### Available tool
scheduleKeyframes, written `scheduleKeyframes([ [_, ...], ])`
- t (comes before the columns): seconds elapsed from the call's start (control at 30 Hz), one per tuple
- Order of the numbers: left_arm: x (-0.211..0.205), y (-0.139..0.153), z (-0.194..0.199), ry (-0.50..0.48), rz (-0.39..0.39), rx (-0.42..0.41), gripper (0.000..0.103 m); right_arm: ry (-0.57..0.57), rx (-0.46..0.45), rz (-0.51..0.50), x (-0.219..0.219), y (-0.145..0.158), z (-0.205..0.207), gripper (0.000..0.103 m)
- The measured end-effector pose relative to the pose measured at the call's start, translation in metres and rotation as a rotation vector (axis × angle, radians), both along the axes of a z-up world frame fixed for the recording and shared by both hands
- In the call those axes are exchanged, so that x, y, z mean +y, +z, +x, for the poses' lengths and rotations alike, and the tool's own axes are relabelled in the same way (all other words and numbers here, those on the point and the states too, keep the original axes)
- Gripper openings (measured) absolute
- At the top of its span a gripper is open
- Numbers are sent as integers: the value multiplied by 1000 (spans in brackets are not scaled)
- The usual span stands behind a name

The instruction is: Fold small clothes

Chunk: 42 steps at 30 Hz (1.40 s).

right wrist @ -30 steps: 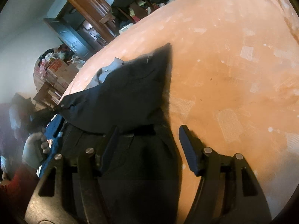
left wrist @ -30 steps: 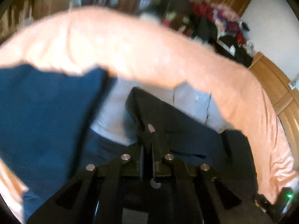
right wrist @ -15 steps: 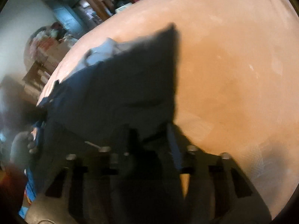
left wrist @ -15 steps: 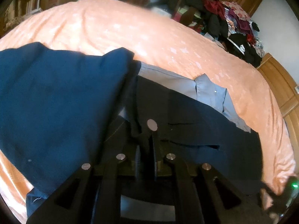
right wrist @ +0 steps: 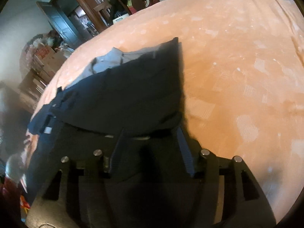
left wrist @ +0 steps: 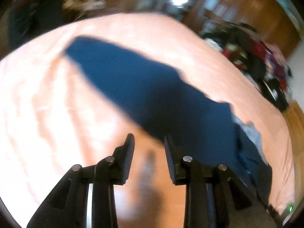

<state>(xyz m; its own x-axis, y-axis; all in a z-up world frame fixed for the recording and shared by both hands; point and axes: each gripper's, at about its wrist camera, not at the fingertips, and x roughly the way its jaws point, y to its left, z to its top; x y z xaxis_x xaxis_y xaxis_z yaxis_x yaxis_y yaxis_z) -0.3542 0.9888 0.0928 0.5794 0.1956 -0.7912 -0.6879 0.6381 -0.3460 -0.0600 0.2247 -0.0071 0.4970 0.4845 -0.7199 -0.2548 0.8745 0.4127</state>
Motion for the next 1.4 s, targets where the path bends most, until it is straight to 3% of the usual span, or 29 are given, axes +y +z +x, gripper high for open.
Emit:
scheduleKeyframes([
  [0.13, 50, -13, -18, 56, -86, -70, 45, 29, 1, -44, 19, 6, -14, 59],
  [0.27, 83, -24, -7, 86, -132, -115, 54, 30, 22, -57, 36, 5, -15, 60],
  [0.5, 118, -36, 33, 106, -118, -127, 54, 39, 32, -68, 80, 9, -21, 60],
  [0.53, 121, -37, 37, 108, -111, -125, 51, 42, 30, -66, 83, 11, -21, 60],
  [0.57, 124, -36, 42, 108, -97, -110, 41, 43, 25, -58, 83, 13, -22, 60],
  [0.6, 123, -33, 49, 95, -81, -105, 28, 40, 18, -41, 83, 18, -23, 60],
  [0.63, 124, -28, 53, 77, -82, -116, 4, 36, 12, -18, 83, 23, -24, 60],
  [0.73, 73, 18, 94, -88, -4, -209, 4, 22, -19, 41, 79, 39, -24, 60],
  [0.8, -2, 60, 129, -286, 10, -326, 4, 21, -37, 75, 77, 49, -23, 60],
  [0.9, -118, 96, 166, -563, -17, -460, 6, 23, -74, 107, 73, 63, -21, 60],
  [0.93, -143, 98, 171, -612, -33, -479, 11, 24, -77, 117, 72, 65, -21, 60],
  [0.97, -182, 94, 181, -695, -86, -489, 32, 27, -76, 133, 70, 66, -20, 61],
  [1.03, -233, 74, 196, -833, -193, -435, 57, 28, -61, 165, 65, 64, -18, 61],
  [1.1, -267, 44, 194, -911, -215, -347, 57, 35, -37, 210, 59, 60, -14, 62],
  [1.23, -240, 2, 170, -821, -231, -265, 56, 72, 8, 256, 60, 50, 4, 63],
  [1.33, -180, -36, 139, -643, -231, -194, 56, 109, 49, 265, 71, 38, 27, 63],
  [1.4, -146, -58, 129, -543, -291, -179, 54, 143, 106, 287, 86, 26, 49, 62],
])
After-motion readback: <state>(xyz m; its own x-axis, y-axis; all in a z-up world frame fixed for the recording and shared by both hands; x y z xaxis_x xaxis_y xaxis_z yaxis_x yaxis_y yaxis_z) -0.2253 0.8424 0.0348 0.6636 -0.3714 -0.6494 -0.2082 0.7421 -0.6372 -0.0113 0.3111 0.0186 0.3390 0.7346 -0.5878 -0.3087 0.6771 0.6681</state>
